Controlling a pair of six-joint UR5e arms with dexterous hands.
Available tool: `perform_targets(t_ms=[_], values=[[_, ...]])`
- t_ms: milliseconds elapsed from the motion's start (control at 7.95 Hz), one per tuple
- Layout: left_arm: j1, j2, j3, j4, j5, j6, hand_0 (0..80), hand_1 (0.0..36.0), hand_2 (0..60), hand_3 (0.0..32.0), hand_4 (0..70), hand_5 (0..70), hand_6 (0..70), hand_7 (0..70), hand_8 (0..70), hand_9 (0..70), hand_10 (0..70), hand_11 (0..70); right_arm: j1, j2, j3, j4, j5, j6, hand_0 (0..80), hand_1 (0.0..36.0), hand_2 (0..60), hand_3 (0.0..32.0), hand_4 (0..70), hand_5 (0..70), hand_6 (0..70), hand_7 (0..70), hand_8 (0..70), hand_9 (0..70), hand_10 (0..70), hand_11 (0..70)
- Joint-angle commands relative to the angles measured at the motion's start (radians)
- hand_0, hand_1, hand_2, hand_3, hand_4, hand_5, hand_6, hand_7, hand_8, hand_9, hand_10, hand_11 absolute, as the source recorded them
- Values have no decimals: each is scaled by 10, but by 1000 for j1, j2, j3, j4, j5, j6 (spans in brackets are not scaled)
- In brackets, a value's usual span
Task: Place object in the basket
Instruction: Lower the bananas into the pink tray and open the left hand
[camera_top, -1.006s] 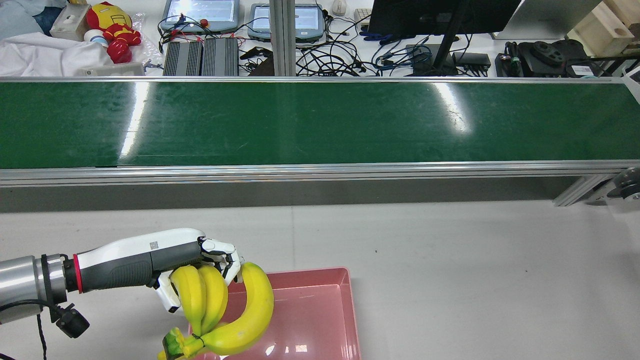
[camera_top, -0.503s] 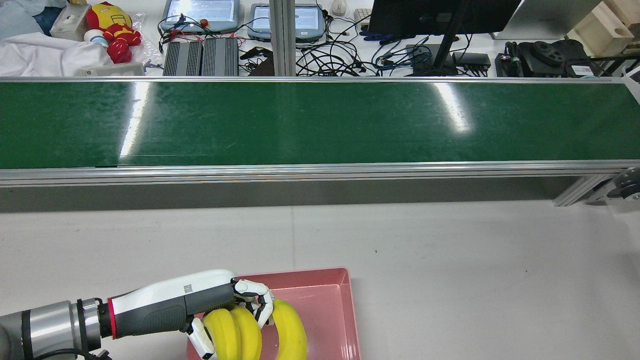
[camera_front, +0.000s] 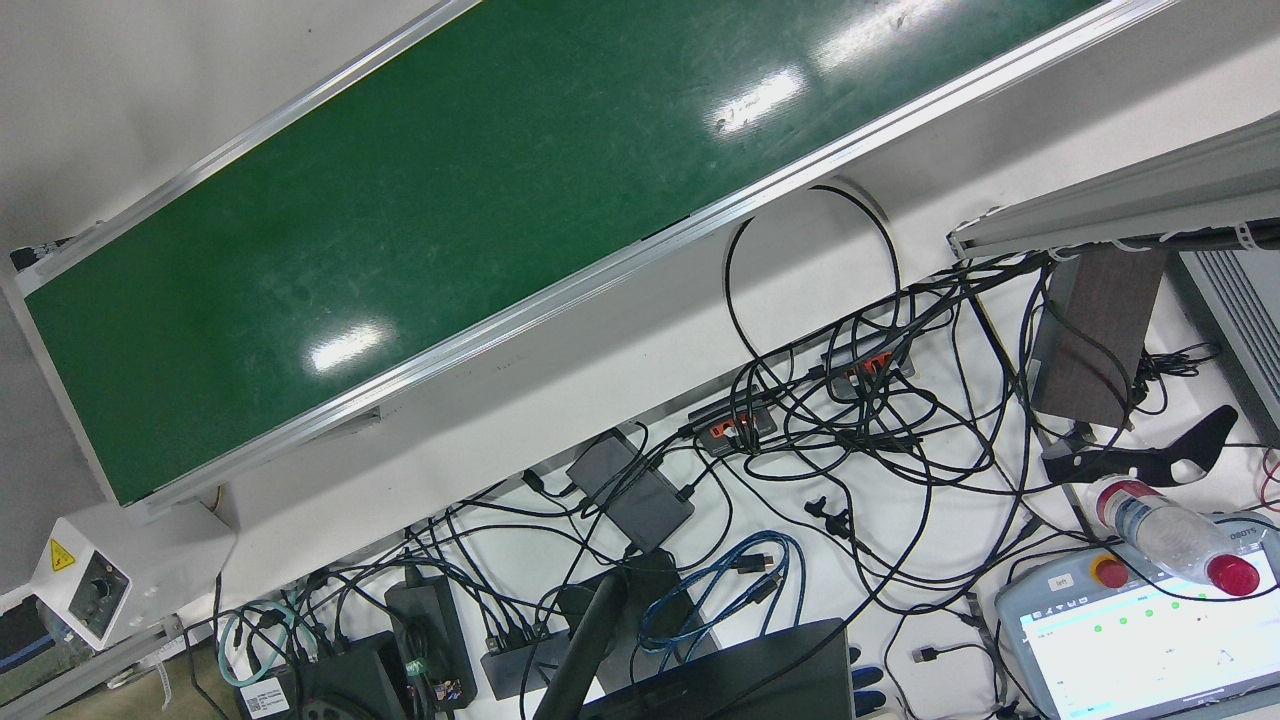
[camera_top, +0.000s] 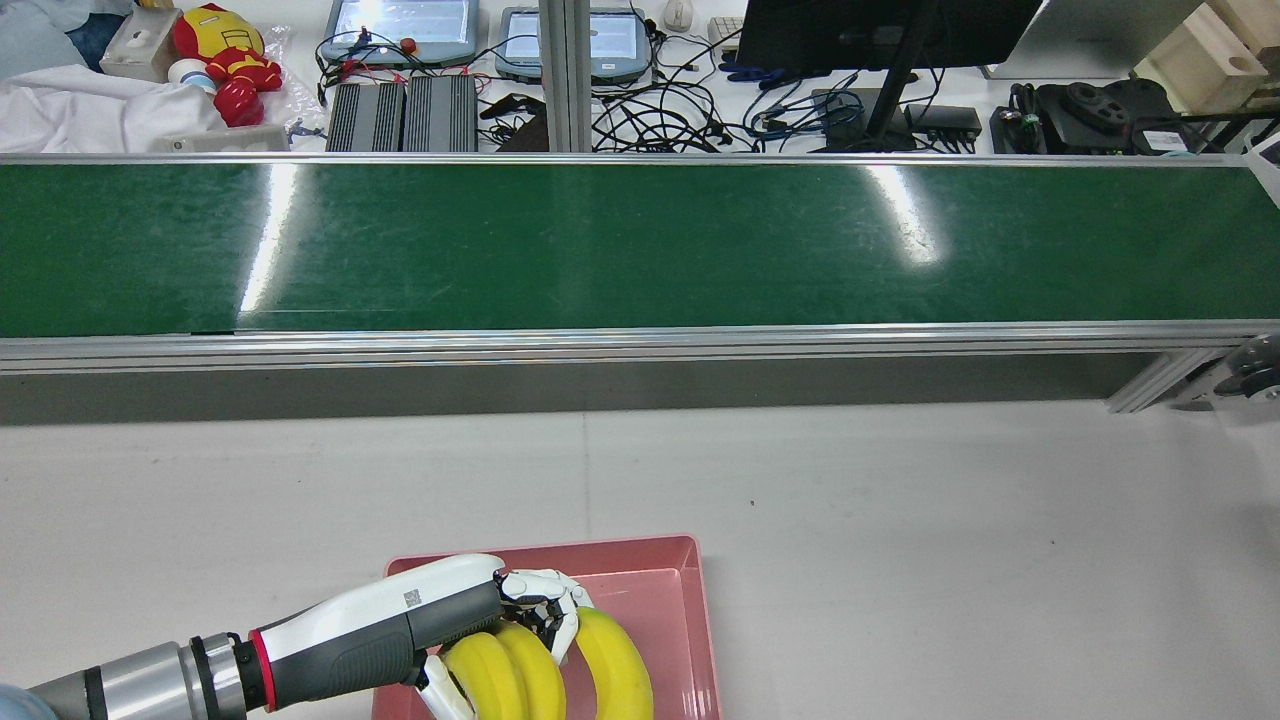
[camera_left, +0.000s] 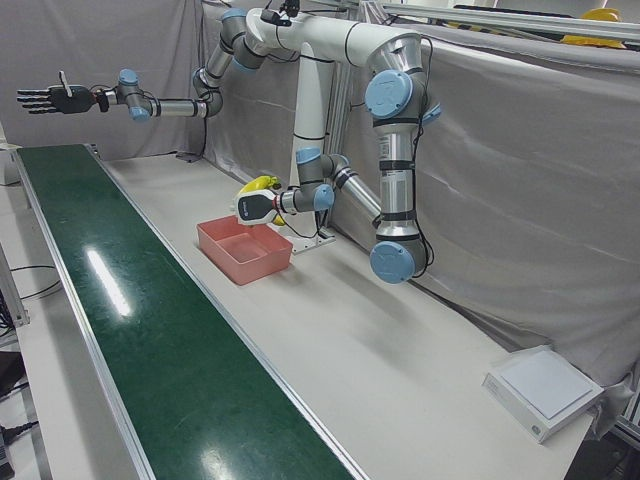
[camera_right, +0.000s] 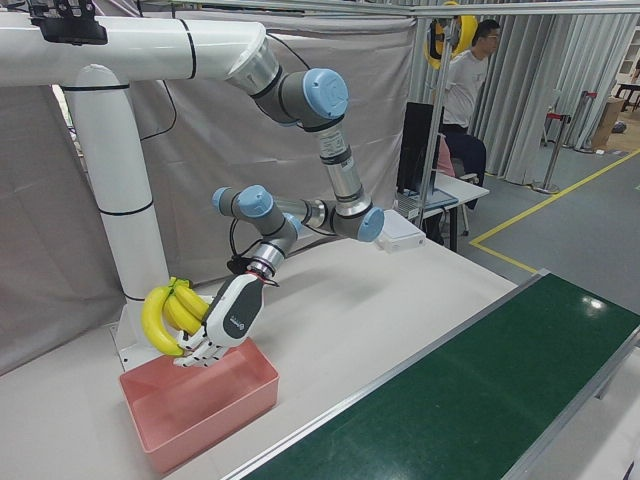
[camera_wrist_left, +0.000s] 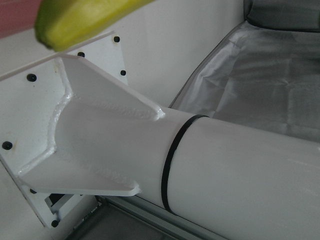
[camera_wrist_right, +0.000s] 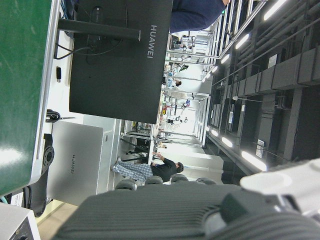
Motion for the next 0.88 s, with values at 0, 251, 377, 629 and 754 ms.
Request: perform_targets(t_ms=[0,251,377,629,754], values=[[5,-48,-5,116,-31,1,474,83,6,172,0,570,48,203,173,200,85,135,-1,0,0,0,0,0,0,0,0,0,0,0,0,0,0,0,0,0],[1,-49,-5,150,-31,1,461,40,0,224,0,350,9,92,172,131,24,42,-1,0,0,0,0,0,0,0,0,0,0,0,0,0,0,0,0,0],[-1,-49,-7,171,-28,1,450,18,0,270,0,250,0,69,161,103,0,0,0,0,0,0,0,0,0,0,0,0,0,0,0,0,0,0,0,0],[-13,-45,-7,202,-24,2,196,0,0,296,0,185,0,51,143,76,0,0,0,0,0,0,0,0,0,0,0,0,0,0,0,0,0,0,0,0],[-30,-47,-14,211,-17,3,3,0,0,306,0,169,0,46,141,75,0,0,-1,0,0,0,0,0,0,0,0,0,0,0,0,0,0,0,0,0]])
